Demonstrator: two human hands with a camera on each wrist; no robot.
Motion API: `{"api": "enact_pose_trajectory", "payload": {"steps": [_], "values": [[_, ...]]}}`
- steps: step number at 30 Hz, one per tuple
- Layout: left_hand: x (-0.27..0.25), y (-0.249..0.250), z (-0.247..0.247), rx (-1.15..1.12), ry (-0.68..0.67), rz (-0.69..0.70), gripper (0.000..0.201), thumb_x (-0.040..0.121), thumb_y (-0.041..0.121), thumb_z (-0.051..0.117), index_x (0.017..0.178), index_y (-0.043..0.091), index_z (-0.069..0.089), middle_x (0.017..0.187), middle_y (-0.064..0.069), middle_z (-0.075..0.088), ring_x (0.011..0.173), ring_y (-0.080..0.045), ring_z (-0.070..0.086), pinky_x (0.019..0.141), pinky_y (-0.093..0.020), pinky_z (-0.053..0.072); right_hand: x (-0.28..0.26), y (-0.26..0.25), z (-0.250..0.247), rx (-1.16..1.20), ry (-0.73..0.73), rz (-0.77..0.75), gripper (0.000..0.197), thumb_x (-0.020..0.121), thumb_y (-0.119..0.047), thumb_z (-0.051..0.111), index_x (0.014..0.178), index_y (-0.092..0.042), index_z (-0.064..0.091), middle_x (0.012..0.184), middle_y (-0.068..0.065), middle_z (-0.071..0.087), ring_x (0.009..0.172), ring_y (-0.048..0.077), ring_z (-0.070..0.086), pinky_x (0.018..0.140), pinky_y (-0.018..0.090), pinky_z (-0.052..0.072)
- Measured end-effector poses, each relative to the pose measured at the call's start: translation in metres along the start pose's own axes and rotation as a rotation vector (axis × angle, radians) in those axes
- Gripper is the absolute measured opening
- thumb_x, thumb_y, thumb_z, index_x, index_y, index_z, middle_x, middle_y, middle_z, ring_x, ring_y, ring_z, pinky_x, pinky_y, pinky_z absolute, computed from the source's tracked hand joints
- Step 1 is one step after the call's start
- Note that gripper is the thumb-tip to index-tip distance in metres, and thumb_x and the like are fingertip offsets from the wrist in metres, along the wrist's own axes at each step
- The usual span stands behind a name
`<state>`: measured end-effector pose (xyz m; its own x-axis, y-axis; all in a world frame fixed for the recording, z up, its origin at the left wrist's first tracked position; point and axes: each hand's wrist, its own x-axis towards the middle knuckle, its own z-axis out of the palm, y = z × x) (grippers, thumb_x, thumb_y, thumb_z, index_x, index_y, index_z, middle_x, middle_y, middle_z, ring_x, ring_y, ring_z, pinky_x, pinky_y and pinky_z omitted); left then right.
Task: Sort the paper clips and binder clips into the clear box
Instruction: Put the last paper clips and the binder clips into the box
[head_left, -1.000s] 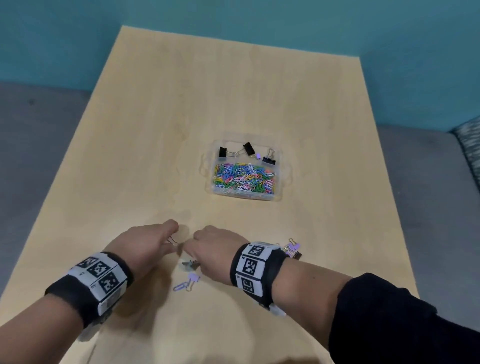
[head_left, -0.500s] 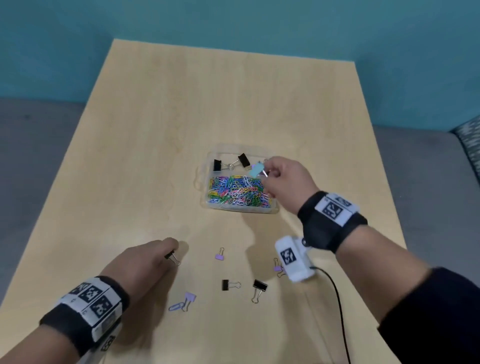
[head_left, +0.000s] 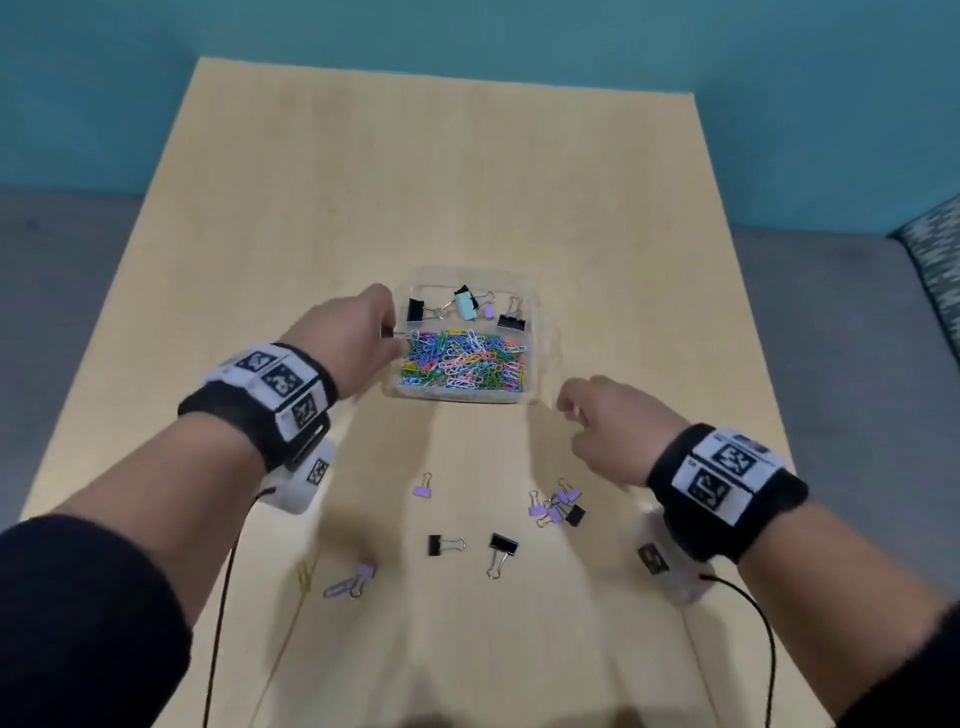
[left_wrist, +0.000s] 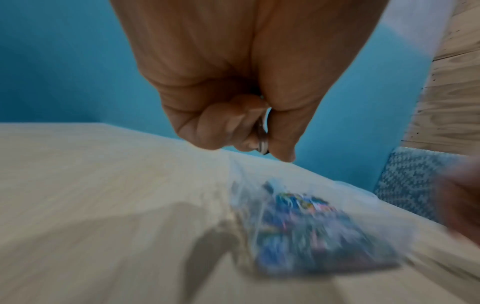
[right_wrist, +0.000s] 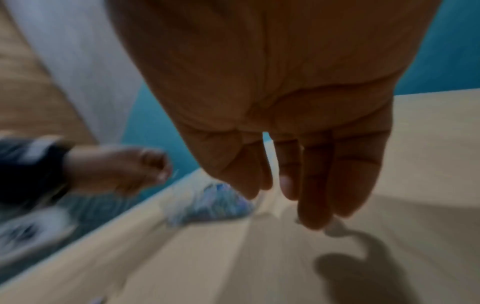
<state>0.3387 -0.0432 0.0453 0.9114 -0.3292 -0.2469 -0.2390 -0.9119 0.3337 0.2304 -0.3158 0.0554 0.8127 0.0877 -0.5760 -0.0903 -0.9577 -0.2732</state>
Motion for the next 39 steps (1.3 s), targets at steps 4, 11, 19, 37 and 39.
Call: {"api": "enact_pose_trajectory", "payload": {"steps": [4,11,19,37,39], "values": [[0.054,0.024,-0.007,0.047,0.039,0.035,0.027,0.085,0.037,0.064,0.093,0.016,0.048,0.078,-0.005,0.060,0.070,-0.027,0.054,0.059,-0.032,0.036,-0.039,0.017,0.055,0.004,-0.065,0.017,0.046,0.080,-0.028,0.061,0.121,-0.027,0.040,0.112,-0.002,0.036,0.074,0.021,0.052,0.066,0.031,0.042],[0.027,0.030,-0.017,-0.011,0.160,-0.030,0.042,0.087,0.040,0.059,0.122,0.018,0.052,0.110,-0.007,0.055,0.090,-0.029,0.057,0.075,-0.034,0.044,-0.033,0.018,0.090,-0.052,0.102,-0.152,0.030,0.083,-0.014,0.059,0.105,-0.024,0.042,0.096,-0.003,0.025,0.078,0.023,0.041,0.067,0.035,0.045],[-0.135,0.054,0.049,-0.078,-0.148,-0.120,0.018,0.088,0.039,0.054,0.098,0.024,0.054,0.094,0.001,0.049,0.080,-0.023,0.056,0.068,-0.031,0.041,-0.035,0.009,0.080,-0.228,0.077,-0.231,0.040,0.072,0.008,0.041,0.103,-0.017,0.044,0.092,0.001,0.022,0.071,0.023,0.031,0.059,0.032,0.026],[-0.145,0.082,0.107,0.142,-0.290,-0.110,0.021,0.079,0.006,0.043,0.098,0.016,0.045,0.104,-0.004,0.042,0.067,-0.024,0.038,0.058,-0.030,0.027,-0.056,0.031,0.071,1.842,0.048,0.230,0.027,0.084,0.013,0.037,0.074,-0.004,0.057,0.067,0.013,0.055,0.056,0.025,0.056,0.052,0.031,0.052],[-0.146,0.078,0.112,0.135,-0.243,-0.059,0.026,0.078,0.005,0.044,0.102,0.015,0.049,0.104,-0.004,0.044,0.077,-0.024,0.044,0.062,-0.029,0.028,-0.060,0.034,0.071,2.032,-0.060,0.196,0.019,0.083,0.006,0.042,0.075,0.000,0.059,0.072,0.018,0.058,0.063,0.027,0.059,0.058,0.033,0.057]]}}
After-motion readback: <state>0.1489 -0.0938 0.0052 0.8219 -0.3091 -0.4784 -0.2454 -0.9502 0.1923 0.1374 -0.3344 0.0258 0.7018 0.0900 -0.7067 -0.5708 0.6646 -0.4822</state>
